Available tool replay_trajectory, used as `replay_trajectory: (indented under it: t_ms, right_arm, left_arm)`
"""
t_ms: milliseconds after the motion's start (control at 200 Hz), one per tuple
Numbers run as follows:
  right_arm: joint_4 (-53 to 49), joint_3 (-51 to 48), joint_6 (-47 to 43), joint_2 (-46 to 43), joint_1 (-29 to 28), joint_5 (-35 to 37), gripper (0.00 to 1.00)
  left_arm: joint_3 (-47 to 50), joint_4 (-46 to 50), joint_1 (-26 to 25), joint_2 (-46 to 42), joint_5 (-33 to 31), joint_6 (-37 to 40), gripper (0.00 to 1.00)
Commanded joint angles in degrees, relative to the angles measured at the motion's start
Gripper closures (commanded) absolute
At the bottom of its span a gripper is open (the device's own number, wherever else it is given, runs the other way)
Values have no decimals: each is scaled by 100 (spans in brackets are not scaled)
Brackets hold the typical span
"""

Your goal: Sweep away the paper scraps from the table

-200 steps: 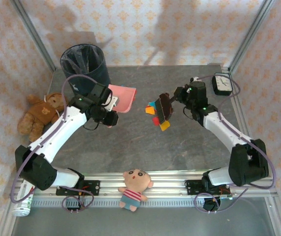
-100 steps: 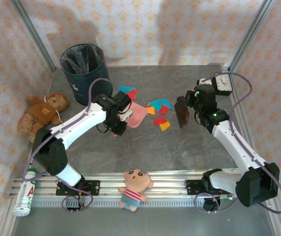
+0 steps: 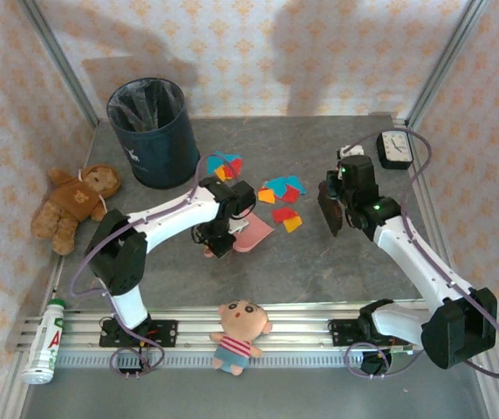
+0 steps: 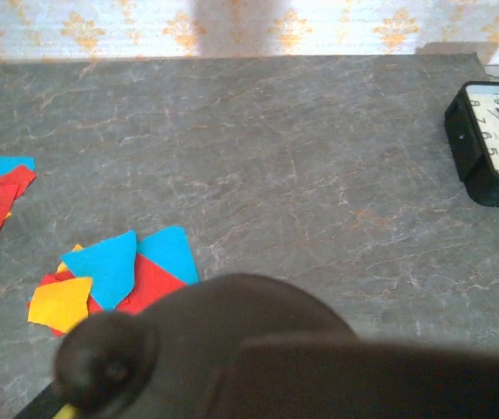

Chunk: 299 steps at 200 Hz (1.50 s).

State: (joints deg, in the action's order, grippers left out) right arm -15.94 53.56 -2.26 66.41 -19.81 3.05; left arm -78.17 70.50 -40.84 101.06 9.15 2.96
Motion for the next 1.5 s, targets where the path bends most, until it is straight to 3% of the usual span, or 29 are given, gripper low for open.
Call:
replay_trajectory:
  t_ms: [0,706,1491]
  right_arm:
    - [38,-21,-147,59,-115,92,100]
    - [462,-294,242,414,-407,-488,100]
    - [262,-153,174,628,-511,-1939,100]
  left_arm:
    - [-188,350,-147,151,272,220,100]
    - [-955,608,-272,1417,683,517,100]
    - [-2138,864,-267,2371,536,629,100]
